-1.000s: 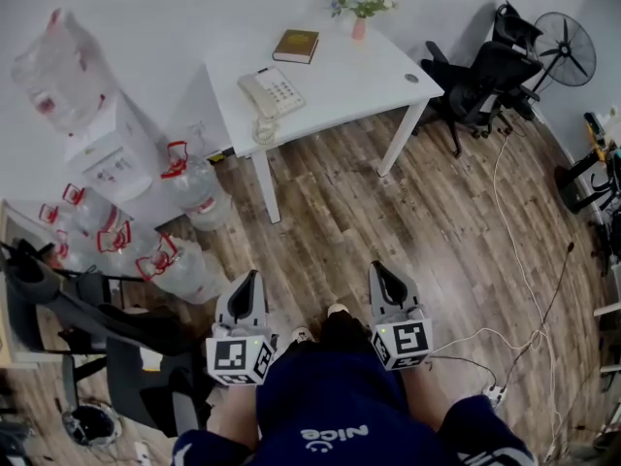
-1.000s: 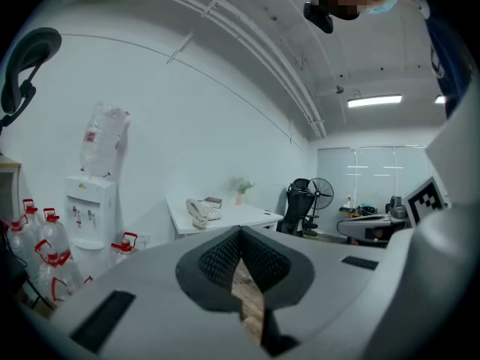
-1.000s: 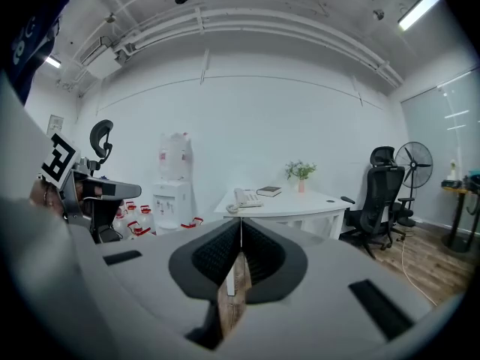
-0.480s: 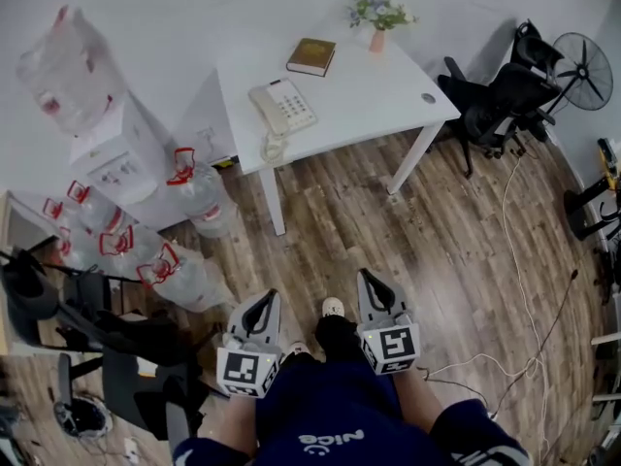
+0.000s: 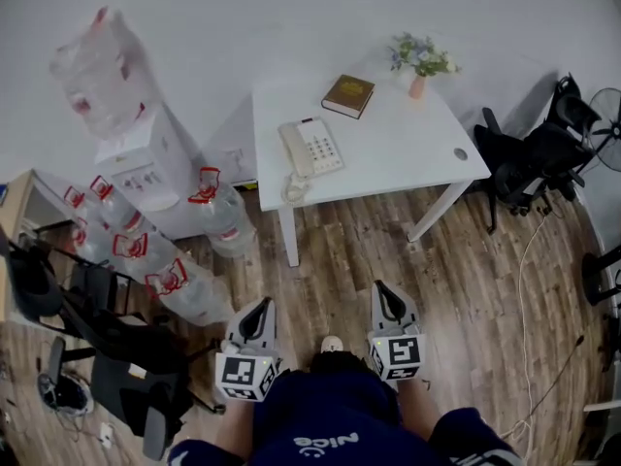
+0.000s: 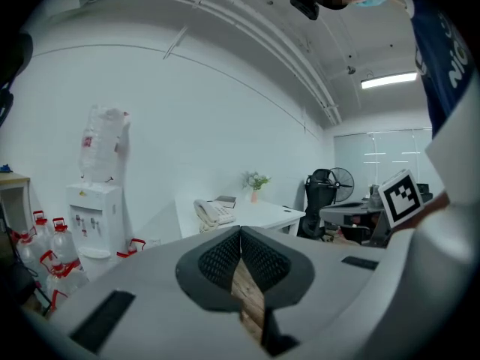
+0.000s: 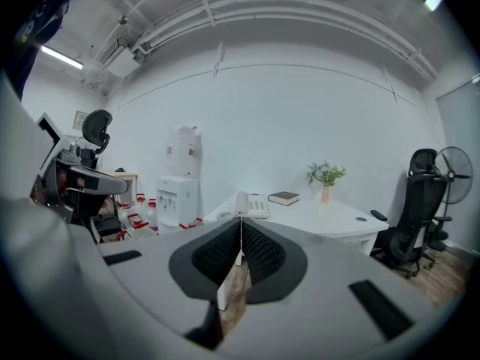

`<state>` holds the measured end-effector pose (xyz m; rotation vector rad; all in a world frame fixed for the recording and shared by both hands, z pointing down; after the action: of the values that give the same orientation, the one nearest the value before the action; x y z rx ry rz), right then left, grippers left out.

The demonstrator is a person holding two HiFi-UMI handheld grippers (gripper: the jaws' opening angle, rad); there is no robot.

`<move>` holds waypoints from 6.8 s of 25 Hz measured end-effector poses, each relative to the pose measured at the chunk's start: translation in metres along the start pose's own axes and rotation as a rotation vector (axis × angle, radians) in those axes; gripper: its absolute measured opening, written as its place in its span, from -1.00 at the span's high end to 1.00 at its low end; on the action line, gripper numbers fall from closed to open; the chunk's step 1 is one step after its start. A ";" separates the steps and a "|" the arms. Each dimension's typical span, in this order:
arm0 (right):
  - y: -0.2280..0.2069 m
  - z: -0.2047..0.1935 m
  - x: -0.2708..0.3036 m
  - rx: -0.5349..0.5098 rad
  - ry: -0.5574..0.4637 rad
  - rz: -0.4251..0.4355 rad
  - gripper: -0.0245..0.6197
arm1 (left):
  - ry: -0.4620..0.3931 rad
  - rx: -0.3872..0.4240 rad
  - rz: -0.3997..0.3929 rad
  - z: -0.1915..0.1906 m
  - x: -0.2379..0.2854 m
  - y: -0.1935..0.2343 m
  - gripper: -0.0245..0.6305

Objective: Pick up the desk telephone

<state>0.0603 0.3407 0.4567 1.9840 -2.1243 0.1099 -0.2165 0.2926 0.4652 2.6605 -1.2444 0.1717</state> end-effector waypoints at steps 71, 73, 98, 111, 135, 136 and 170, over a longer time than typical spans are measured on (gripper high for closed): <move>-0.086 0.045 0.357 -0.013 0.168 0.080 0.85 | 0.140 -0.309 -0.022 0.058 0.368 0.189 0.87; -0.091 0.046 0.369 -0.024 0.163 0.117 0.85 | 0.144 -0.300 0.000 0.061 0.374 0.187 0.87; -0.170 0.049 0.503 0.072 0.291 0.469 0.82 | 0.210 -0.522 0.180 0.058 0.455 0.181 0.85; -0.192 0.024 0.556 0.439 0.553 0.650 0.16 | 0.270 -0.851 -0.001 0.037 0.483 0.212 -0.08; -0.173 -0.010 0.608 0.662 0.790 0.801 0.17 | 0.384 -0.958 -0.208 0.008 0.518 0.233 -0.21; -0.173 -0.011 0.609 0.683 0.798 0.806 0.19 | 0.386 -0.960 -0.215 0.008 0.519 0.233 -0.21; -0.160 0.007 0.569 0.707 0.753 0.809 0.23 | 0.377 -0.908 -0.227 0.027 0.483 0.223 -0.22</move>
<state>0.1866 -0.2280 0.5584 0.8499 -2.2837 1.6140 -0.0792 -0.2136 0.5587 1.8370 -0.6547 0.0452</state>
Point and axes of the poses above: the fingertips, and each gripper's own axes: x forward along the fingers, y to its left, z out of its top, the point moved 9 cm from there along -x, backward along the fingers, and after that the axes turned 1 degree about -z, right-handed, at the moved point
